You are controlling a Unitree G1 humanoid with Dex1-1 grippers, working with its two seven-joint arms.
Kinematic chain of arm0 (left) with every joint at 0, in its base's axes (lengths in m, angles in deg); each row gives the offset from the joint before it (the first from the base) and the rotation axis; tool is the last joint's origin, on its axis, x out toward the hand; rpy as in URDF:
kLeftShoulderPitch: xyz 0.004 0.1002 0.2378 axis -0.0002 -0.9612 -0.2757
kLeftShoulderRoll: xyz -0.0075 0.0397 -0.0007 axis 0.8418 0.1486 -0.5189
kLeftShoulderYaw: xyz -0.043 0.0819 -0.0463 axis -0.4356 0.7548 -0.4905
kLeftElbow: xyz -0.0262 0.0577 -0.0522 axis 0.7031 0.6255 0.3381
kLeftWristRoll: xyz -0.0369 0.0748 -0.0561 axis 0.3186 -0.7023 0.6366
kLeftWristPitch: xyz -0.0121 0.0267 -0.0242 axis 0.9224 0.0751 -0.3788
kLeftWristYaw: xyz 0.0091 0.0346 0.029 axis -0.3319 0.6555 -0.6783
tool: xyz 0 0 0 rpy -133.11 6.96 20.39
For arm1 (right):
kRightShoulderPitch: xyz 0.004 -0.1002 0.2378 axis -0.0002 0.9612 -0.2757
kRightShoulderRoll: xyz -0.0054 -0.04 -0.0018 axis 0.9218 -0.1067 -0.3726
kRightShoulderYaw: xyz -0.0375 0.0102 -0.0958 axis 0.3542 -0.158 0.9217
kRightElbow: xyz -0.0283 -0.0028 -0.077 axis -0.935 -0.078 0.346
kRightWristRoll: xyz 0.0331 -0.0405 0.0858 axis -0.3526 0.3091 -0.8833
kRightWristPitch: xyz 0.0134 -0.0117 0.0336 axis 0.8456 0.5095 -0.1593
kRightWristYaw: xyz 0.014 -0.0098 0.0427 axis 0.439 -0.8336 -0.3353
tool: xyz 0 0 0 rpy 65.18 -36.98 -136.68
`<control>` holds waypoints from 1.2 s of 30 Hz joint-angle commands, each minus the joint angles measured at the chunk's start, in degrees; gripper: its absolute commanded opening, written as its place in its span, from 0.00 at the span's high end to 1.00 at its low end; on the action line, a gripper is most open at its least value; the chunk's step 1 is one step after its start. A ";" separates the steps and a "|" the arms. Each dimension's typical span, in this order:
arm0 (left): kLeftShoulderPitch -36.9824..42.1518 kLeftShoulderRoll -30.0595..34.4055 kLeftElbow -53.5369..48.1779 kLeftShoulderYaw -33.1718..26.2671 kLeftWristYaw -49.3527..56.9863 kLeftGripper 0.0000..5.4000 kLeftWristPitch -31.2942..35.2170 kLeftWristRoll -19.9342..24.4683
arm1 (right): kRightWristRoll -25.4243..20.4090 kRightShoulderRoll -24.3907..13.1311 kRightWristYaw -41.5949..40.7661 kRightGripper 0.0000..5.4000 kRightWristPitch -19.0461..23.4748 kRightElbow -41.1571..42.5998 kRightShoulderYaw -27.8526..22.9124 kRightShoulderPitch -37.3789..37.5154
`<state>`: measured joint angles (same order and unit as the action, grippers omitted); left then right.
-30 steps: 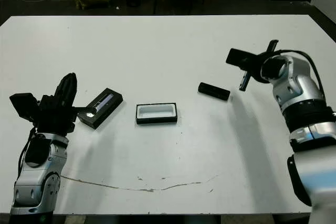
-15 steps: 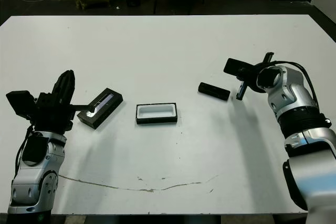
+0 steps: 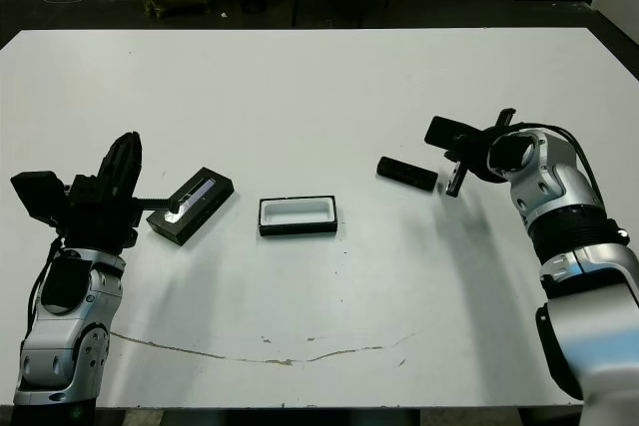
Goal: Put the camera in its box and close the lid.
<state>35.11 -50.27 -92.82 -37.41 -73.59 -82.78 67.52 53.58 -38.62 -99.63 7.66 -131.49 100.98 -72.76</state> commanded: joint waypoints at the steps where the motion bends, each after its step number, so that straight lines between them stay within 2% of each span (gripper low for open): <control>1: -0.29 0.36 0.76 0.12 -0.09 1.00 0.32 -0.21 | 1.22 1.39 1.61 1.00 0.21 -2.70 0.94 -1.06; 17: -0.47 0.19 0.76 0.37 0.38 1.00 0.39 -0.69 | 2.83 4.62 9.09 1.00 -2.16 -13.33 1.33 -5.70; 20: -0.49 0.25 0.77 0.33 0.26 1.00 0.43 -0.45 | 1.96 4.57 8.32 1.00 -3.74 -14.56 0.71 -6.08; 30: -0.53 0.24 0.75 0.44 0.38 1.00 0.42 -0.68 | 0.77 4.38 4.87 1.00 -1.94 -13.03 0.05 -5.50; 36: -0.62 0.26 0.98 0.44 0.22 1.00 -0.09 -0.83 | 0.74 3.92 3.53 1.00 -3.47 -12.60 0.18 -4.81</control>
<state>35.09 -50.26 -92.53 -36.89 -73.45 -83.19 66.84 54.58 -34.10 -94.91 4.53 -143.95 101.10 -78.76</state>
